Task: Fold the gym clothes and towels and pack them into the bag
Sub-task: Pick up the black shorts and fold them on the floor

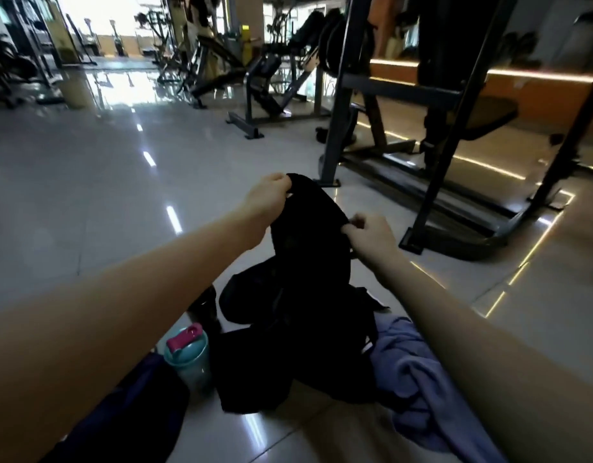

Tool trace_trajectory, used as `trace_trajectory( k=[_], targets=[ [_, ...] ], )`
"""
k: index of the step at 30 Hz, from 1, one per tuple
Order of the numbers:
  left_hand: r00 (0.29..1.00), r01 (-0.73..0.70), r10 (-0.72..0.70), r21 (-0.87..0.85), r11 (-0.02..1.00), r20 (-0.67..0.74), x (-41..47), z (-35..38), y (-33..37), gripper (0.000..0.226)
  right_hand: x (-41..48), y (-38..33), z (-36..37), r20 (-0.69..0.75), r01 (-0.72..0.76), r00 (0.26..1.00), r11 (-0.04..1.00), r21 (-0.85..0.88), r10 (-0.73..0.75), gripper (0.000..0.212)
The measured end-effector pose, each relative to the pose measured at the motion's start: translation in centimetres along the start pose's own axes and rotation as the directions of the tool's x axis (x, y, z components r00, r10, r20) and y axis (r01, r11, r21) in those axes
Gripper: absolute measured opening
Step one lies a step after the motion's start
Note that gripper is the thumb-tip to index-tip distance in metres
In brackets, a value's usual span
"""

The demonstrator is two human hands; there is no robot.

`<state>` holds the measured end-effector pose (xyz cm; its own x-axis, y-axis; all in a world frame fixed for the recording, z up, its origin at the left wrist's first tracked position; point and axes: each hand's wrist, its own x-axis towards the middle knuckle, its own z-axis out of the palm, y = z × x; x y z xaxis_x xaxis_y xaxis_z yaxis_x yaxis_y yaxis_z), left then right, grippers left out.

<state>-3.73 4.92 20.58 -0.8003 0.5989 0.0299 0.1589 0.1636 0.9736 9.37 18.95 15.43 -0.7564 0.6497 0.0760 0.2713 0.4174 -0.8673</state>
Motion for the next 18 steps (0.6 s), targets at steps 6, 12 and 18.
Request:
trace_trajectory(
  k=[6, 12, 18],
  targets=[
    [0.988, 0.050, -0.086, -0.265, 0.963, -0.125, -2.1, -1.2, 4.0, 0.024, -3.5, -8.8, -7.2, 0.062, 0.050, 0.997, 0.998, 0.049, -0.053, 0.017],
    [0.955, -0.181, 0.179, -0.013, 0.983, 0.238, -4.6, -1.5, 5.5, 0.027, -5.9, -8.8, -10.5, -0.112, 0.186, 0.977, 0.981, 0.051, -0.179, 0.041],
    [0.962, -0.248, 0.210, 0.237, 0.939, 0.173, -5.4, -0.8, 4.8, 0.037, -6.1, -4.0, -10.3, 0.417, 0.181, 0.906, 0.958, -0.222, -0.075, 0.014]
  ],
)
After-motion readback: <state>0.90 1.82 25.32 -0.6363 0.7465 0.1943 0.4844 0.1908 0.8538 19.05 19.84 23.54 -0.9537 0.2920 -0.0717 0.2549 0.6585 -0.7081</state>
